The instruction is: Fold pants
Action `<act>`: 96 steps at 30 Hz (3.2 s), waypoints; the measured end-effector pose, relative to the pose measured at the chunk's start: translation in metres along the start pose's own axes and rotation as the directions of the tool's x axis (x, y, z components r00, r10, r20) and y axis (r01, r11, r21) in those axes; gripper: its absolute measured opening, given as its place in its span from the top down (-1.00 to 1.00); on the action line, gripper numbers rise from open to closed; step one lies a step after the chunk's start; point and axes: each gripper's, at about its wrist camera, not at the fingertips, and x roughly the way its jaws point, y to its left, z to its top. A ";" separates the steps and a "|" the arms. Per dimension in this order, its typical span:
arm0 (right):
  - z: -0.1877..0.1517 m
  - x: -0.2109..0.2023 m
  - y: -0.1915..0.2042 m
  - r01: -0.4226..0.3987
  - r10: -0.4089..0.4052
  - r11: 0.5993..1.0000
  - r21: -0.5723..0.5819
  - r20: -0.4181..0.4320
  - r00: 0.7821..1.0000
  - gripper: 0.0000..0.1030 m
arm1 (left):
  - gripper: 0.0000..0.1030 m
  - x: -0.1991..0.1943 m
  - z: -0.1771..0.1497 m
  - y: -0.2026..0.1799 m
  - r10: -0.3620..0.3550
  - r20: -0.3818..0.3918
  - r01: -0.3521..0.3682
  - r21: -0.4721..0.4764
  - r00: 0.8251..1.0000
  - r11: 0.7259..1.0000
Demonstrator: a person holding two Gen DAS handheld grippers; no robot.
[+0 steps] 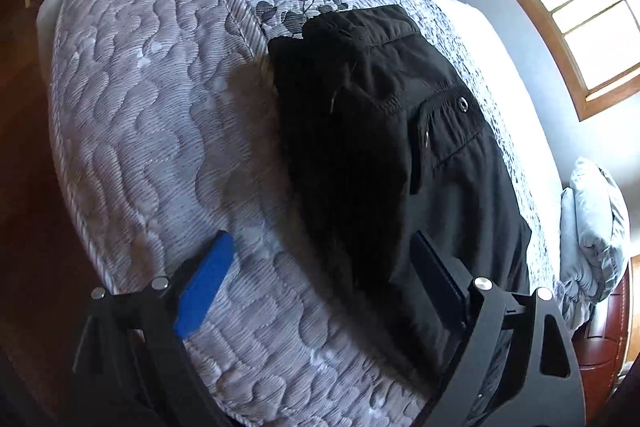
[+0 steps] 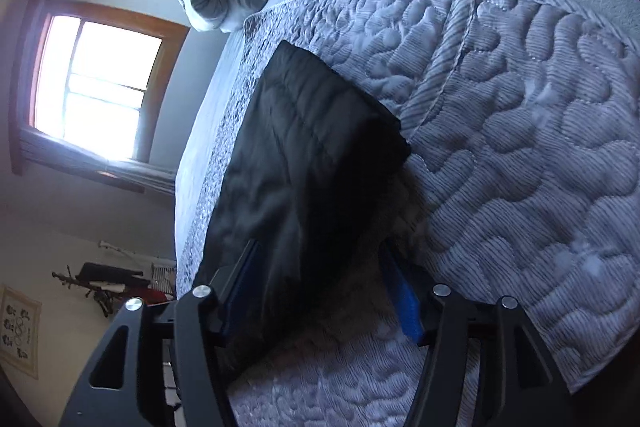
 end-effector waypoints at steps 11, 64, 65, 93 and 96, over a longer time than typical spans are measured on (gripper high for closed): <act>0.002 -0.011 0.081 -0.100 0.119 0.960 -0.260 0.060 0.991 0.82 | -0.77 0.017 -0.014 -0.037 0.013 -0.059 -0.008 0.084 0.998 0.996; -0.301 0.171 0.308 0.121 -0.452 0.176 -0.977 0.029 0.891 0.83 | -0.83 -0.011 -0.043 -0.056 -0.065 -0.057 0.076 0.211 0.996 0.974; -0.308 0.172 0.307 0.119 -0.459 0.152 -0.981 0.036 0.888 0.83 | -0.83 -0.010 -0.043 -0.054 -0.065 -0.061 0.076 0.207 0.996 0.975; -0.334 0.146 0.307 -0.043 -0.375 0.217 -0.975 -0.124 0.919 -0.11 | -0.83 0.009 -0.044 -0.051 -0.076 -0.104 0.092 0.153 0.992 0.984; -0.337 0.167 0.307 0.006 -0.410 0.186 -0.983 -0.072 0.909 -0.10 | -0.83 0.008 -0.045 -0.050 -0.076 -0.107 0.092 0.158 0.991 0.983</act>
